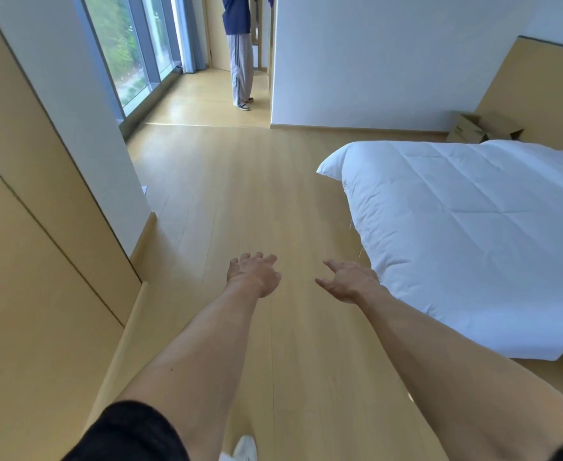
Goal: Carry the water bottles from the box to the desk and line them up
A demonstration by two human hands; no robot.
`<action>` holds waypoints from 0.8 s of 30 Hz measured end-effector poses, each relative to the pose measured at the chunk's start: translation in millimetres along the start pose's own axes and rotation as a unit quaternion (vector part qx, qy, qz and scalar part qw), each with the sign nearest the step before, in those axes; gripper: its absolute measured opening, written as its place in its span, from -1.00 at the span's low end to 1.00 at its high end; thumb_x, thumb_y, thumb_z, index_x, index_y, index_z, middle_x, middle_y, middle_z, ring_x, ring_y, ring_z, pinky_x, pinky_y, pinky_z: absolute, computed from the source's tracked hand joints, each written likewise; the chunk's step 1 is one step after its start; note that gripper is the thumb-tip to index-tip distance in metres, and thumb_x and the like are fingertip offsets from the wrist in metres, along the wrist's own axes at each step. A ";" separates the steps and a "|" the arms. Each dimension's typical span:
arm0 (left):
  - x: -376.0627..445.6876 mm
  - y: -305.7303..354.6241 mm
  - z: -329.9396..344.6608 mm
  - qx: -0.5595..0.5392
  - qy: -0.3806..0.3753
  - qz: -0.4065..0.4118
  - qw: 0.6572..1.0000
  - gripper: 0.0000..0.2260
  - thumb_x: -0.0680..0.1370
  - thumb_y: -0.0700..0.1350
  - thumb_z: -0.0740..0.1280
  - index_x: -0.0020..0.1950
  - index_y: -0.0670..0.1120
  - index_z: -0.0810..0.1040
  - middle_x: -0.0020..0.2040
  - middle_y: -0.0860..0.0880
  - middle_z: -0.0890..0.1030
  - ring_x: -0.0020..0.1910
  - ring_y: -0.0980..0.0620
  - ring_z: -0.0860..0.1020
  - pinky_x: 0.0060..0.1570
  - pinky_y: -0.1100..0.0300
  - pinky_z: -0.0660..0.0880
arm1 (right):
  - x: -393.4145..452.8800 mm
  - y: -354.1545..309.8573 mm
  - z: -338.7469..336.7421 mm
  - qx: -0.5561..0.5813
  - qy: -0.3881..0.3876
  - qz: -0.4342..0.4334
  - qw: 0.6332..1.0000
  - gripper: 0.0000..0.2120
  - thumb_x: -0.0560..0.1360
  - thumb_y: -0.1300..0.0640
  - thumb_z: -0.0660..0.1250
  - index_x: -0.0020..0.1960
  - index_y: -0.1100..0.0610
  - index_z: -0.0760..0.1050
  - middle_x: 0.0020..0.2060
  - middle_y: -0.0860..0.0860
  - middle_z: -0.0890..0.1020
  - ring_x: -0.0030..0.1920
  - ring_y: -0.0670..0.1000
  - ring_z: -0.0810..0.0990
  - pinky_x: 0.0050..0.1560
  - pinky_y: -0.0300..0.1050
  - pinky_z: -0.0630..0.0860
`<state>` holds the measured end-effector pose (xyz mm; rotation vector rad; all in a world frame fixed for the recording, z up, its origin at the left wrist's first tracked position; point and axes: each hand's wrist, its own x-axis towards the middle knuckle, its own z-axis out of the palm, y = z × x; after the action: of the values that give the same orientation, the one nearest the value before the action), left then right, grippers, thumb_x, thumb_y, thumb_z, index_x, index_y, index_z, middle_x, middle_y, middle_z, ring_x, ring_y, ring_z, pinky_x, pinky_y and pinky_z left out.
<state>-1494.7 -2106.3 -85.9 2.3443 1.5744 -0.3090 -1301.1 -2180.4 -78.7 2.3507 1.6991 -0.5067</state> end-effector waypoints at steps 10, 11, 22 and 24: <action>149.6 -51.4 -63.1 0.009 -0.004 0.019 1.000 -0.52 0.68 0.15 0.05 0.61 0.12 0.18 0.58 -0.02 0.27 0.54 -0.12 0.23 0.48 -0.09 0.20 | 132.0 -43.1 -60.2 0.019 -0.004 0.021 1.000 -0.40 0.62 -0.30 0.04 0.60 -0.11 0.12 0.53 0.05 0.31 0.53 0.10 0.26 0.48 0.13 0.21; 163.1 -53.2 -66.6 0.010 -0.005 0.019 1.000 -0.52 0.68 0.15 0.05 0.61 0.12 0.18 0.58 -0.02 0.27 0.54 -0.12 0.23 0.48 -0.10 0.20 | 144.6 -44.3 -64.4 0.021 -0.003 0.021 1.000 -0.40 0.62 -0.30 0.05 0.60 -0.11 0.12 0.53 0.05 0.31 0.52 0.10 0.26 0.47 0.13 0.21; 344.8 -69.5 -128.6 0.026 0.003 -0.003 1.000 -0.52 0.68 0.16 0.06 0.61 0.11 0.19 0.57 -0.02 0.28 0.53 -0.12 0.25 0.48 -0.09 0.21 | 347.1 -52.4 -120.6 0.039 -0.013 0.010 0.999 -0.40 0.62 -0.32 0.04 0.59 -0.11 0.12 0.50 0.07 0.33 0.51 0.11 0.27 0.45 0.14 0.25; 383.5 -69.0 -147.6 0.022 0.004 -0.012 1.000 -0.51 0.68 0.16 0.06 0.61 0.11 0.19 0.57 -0.01 0.28 0.53 -0.12 0.25 0.47 -0.08 0.21 | 389.0 -51.4 -138.1 0.042 -0.022 0.005 0.999 -0.40 0.62 -0.31 0.04 0.59 -0.12 0.13 0.50 0.06 0.33 0.51 0.11 0.27 0.44 0.14 0.24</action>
<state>-1412.6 -1697.8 -87.4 2.3647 1.6164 -0.3423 -1218.2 -1773.3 -99.2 2.3851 1.6784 -0.6362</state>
